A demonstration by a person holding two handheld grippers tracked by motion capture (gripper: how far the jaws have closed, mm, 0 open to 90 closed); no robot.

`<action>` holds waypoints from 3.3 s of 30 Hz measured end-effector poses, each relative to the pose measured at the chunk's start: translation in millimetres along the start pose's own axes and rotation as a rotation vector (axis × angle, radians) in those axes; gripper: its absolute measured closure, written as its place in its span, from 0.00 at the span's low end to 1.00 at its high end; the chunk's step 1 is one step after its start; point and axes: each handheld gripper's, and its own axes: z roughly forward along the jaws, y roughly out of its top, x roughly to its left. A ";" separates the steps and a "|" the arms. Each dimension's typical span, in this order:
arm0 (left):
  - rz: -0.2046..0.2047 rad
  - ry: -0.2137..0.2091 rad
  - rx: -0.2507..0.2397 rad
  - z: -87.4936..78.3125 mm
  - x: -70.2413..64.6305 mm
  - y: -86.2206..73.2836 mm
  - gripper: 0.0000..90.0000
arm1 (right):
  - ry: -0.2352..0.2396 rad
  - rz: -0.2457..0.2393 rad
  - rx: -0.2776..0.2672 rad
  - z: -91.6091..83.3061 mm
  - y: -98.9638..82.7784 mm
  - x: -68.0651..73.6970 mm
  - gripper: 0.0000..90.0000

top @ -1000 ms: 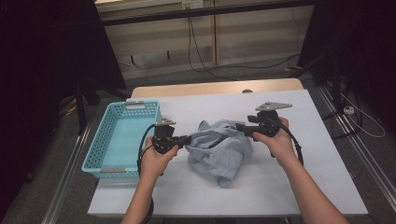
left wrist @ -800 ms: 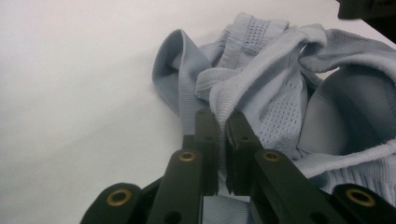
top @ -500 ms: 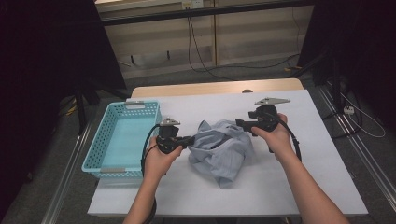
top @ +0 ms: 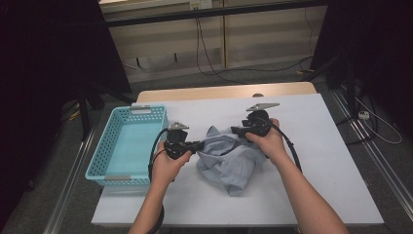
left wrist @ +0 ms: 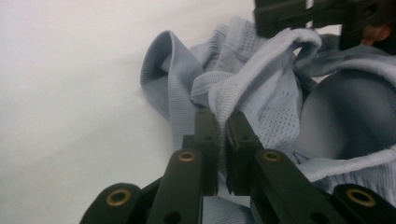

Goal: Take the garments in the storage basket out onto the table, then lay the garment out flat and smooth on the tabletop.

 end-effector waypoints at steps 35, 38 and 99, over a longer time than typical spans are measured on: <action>-0.029 0.003 -0.052 3.9 8.6 36.5 0.84 | -0.052 0.081 -0.124 -103.2 -35.3 -44.8 0.96; -0.042 0.001 -0.048 3.9 2.8 34.5 0.67 | -0.037 0.085 -0.109 -98.1 -42.2 -40.5 0.96; -0.015 -0.023 0.070 30.6 -42.2 -0.3 0.32 | 0.144 -0.079 0.036 -48.0 -85.5 55.8 0.93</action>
